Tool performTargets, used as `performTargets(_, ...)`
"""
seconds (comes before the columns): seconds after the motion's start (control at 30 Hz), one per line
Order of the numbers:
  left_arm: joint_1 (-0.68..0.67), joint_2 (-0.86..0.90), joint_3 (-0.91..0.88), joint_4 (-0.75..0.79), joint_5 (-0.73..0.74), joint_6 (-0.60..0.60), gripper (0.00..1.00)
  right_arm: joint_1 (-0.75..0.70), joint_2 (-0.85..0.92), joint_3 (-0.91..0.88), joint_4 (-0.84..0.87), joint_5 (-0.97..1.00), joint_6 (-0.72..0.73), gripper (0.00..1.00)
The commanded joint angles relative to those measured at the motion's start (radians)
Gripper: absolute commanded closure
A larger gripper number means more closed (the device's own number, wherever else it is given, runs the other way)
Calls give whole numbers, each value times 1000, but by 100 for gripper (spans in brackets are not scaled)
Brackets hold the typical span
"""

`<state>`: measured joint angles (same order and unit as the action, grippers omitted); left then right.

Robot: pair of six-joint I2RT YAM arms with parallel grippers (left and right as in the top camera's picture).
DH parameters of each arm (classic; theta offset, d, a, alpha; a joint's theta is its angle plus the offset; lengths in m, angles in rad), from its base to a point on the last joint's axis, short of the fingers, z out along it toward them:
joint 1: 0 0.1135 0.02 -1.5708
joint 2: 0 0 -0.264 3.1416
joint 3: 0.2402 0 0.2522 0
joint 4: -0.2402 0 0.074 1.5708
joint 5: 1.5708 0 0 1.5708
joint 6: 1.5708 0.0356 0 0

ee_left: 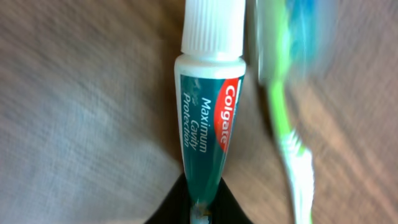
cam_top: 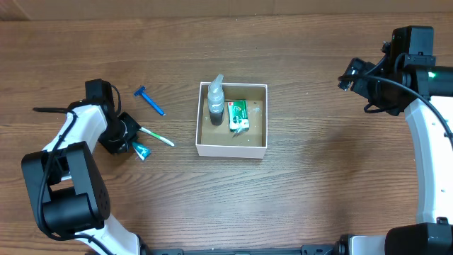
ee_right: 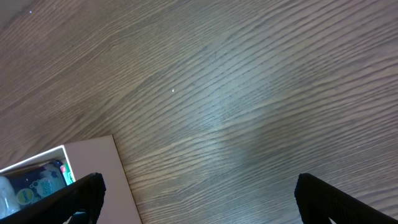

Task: Pack container
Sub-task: 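Lift the toothpaste tube with the left gripper and carry it over the box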

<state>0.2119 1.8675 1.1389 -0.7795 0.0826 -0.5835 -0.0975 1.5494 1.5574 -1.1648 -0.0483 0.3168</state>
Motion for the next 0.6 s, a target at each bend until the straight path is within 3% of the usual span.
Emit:
performTargets(0.0, 4, 19, 64, -86, 40, 87, 95, -1, -5, 11, 4, -5, -3, 0)
performTargets(0.23, 4, 18, 253, -297, 11, 100, 96, -1, -5, 11, 4, -5, -3, 0)
performTargets(0.57, -17, -10, 467, -462, 11, 167, 96, -1, -5, 11, 4, -5, -3, 0)
